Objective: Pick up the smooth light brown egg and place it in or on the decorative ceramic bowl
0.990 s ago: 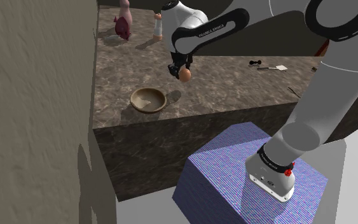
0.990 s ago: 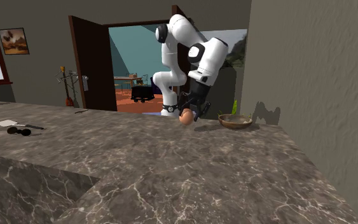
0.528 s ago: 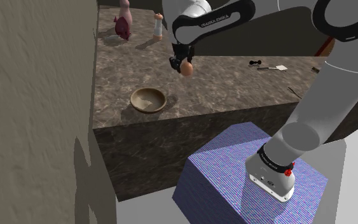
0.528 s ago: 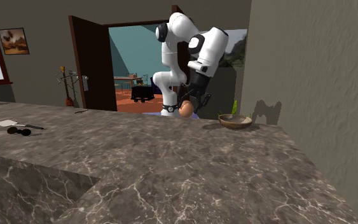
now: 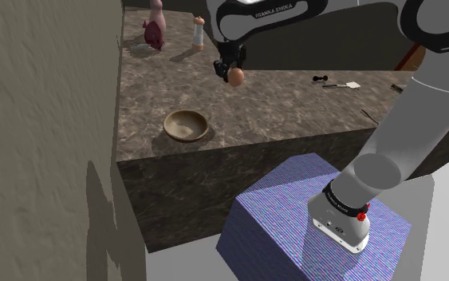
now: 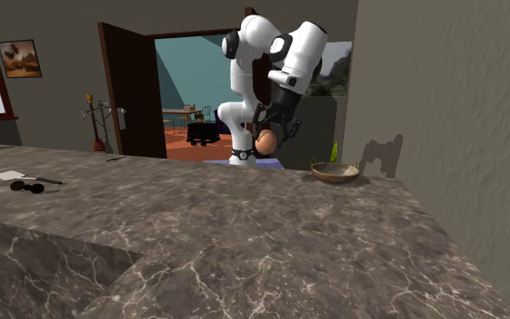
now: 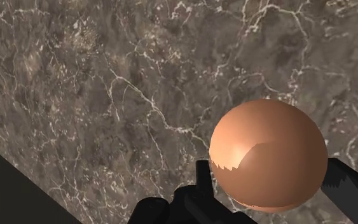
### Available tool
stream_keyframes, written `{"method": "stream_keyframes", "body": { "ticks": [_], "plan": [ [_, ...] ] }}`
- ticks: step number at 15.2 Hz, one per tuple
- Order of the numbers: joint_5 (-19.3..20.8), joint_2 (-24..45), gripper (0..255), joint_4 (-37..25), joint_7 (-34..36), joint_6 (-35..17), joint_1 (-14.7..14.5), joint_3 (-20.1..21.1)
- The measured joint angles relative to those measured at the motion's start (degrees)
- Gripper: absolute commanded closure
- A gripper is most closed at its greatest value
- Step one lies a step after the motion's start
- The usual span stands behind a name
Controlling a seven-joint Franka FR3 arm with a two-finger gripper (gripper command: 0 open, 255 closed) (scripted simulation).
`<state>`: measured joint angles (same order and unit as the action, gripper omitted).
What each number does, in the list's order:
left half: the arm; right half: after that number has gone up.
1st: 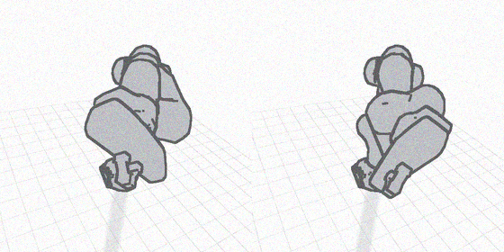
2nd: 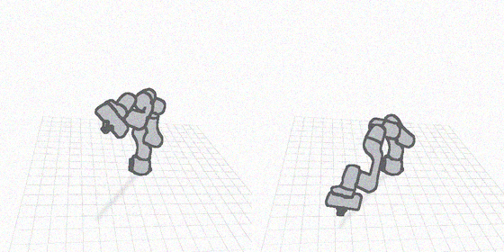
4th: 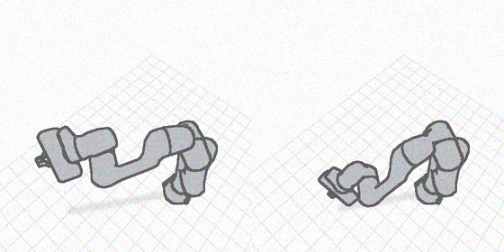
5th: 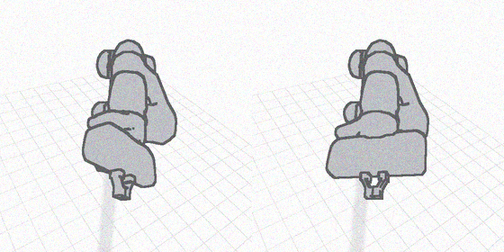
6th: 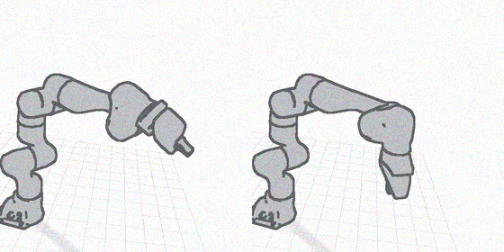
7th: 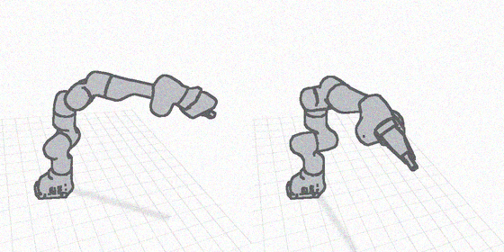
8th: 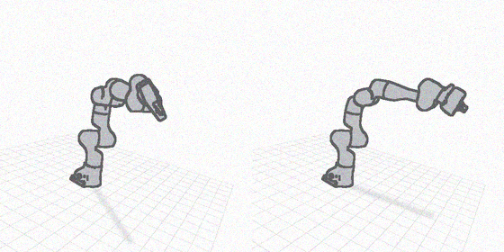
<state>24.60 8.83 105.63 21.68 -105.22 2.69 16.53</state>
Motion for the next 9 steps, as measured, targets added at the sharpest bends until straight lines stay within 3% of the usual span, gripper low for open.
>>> {"method": "stream_keyframes", "body": {
  "ticks": [3,9],
  "plan": [
    [-0.3,-0.1,255,-0.5,1.1,1.2,-0.9,0.7],
    [-0.6,2.7,255,-5.0,7.8,5.9,-5.8,4.0]
  ]
}}
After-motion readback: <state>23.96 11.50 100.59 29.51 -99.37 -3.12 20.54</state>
